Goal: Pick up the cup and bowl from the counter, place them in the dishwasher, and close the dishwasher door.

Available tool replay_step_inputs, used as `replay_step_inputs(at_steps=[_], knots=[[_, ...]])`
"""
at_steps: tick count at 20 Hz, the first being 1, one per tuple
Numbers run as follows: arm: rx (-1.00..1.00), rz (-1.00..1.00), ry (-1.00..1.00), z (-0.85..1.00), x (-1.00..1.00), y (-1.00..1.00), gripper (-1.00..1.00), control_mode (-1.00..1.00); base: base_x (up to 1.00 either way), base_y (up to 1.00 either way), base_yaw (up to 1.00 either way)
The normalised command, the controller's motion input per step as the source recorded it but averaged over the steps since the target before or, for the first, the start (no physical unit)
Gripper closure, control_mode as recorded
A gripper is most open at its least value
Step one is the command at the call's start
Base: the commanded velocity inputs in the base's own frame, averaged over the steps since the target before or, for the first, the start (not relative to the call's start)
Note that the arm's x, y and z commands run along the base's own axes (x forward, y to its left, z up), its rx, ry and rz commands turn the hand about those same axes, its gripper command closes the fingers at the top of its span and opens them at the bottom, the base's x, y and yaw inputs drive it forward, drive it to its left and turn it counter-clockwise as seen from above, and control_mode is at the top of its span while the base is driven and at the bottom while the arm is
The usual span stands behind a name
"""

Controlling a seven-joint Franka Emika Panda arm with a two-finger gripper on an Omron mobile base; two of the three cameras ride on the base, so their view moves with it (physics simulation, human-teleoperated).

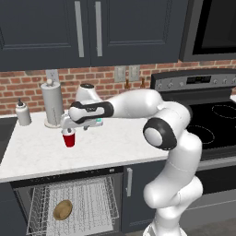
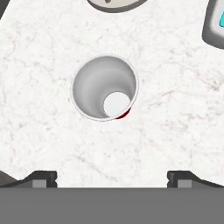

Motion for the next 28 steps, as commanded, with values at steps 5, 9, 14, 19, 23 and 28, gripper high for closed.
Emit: replay_step_inputs(at_steps=[5,9,14,19,23,28], knots=[[0.00,0.00,0.00,0.00,0.22,-0.01,-1.00,-1.00,0.00,0.00,0.00],[0.00,0.00,0.06,0.00,0.31,-0.04,-1.00,-1.00,0.00,0.00,0.00],[0.00,0.00,0.07,-0.14,0.13,0.00,-1.00,-1.00,0.00,0.00,0.00],[0.00,0.00,0.04,-0.39,0.14,0.00,-1.00,-1.00,0.00,0.00,0.00],[0.00,0.00,0.00,-0.13,0.14,0.00,-1.00,-1.00,0.00,0.00,0.00],[0.00,0.00,0.00,0.00,0.22,0.03,-1.00,-1.00,0.00,0.00,0.00]])
